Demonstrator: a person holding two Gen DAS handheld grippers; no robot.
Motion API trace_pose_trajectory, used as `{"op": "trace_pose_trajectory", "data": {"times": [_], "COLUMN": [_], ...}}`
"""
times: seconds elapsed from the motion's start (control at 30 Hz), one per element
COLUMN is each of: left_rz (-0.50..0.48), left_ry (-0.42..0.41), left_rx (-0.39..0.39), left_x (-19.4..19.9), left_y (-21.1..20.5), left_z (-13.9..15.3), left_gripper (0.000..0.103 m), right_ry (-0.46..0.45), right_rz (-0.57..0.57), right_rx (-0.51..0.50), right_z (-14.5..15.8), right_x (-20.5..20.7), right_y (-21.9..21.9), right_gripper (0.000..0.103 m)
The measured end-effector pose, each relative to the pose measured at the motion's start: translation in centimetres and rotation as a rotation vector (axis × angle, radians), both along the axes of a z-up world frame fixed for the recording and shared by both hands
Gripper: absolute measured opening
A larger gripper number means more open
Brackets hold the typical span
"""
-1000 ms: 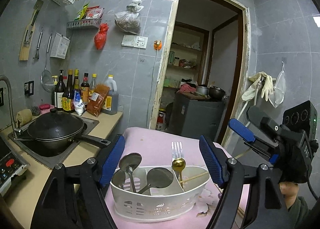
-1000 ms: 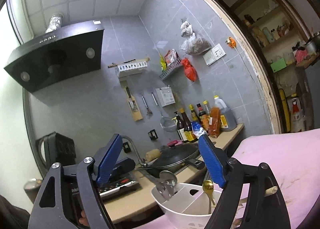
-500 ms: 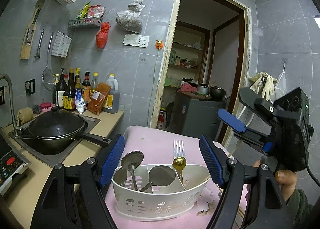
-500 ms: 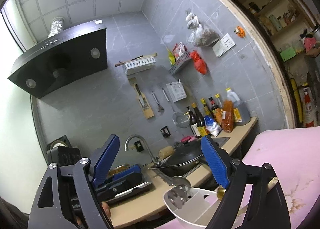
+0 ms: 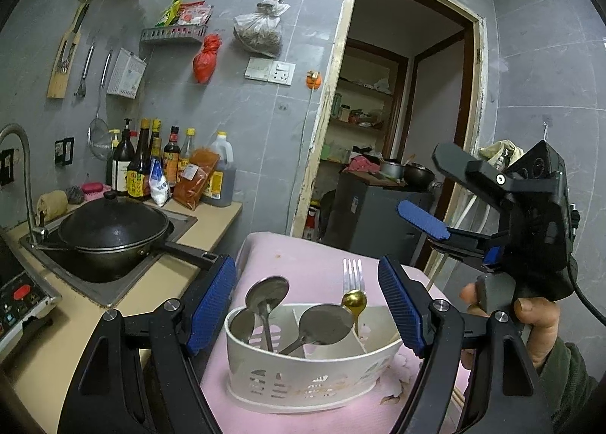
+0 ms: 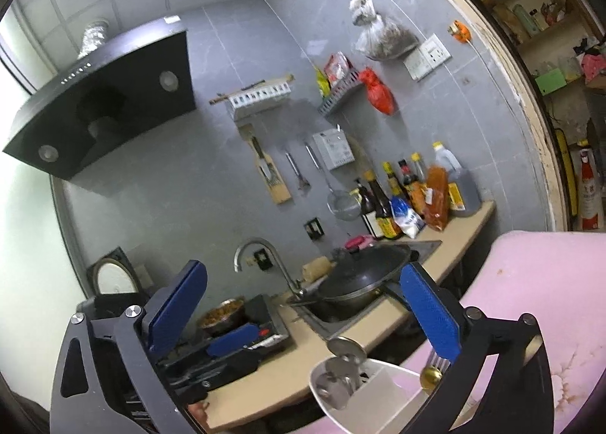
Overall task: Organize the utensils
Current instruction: 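Withdraw both grippers from the caddy back over the table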
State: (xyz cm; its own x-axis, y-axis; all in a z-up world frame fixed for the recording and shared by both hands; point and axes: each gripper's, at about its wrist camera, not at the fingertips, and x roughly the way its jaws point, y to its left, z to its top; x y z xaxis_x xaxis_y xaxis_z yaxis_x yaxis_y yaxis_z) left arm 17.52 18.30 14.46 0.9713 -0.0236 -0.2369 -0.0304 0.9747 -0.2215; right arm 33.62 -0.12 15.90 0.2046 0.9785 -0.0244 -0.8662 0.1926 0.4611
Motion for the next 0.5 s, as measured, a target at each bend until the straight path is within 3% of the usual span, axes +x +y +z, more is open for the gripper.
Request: {"op": "trace_pose_trajectory", "data": {"times": [0.23,0.4,0.5], "left_rz": [-0.003,-0.002,0.006], "left_ry": [0.021,0.031,0.020], "left_rx": [-0.031,-0.038,-0.026], "left_x": [0.0,-0.1,-0.3], "left_y": [0.5,0.6,0.4], "left_z": [-1.3,-1.6,-1.4], "left_gripper": [0.073,0.073,0.073], "right_ry": [0.037,0.005,-0.063], "right_rz": [0.026,0.024,-0.017], "right_rx": [-0.028,-0.016,-0.029], "right_z": [-1.6,-0.7,0.1], "right_x": [0.6,-0.3,-1.6], "right_y": [1.2,0.9,0.0], "right_gripper": [0.103,0.103,0.103]}}
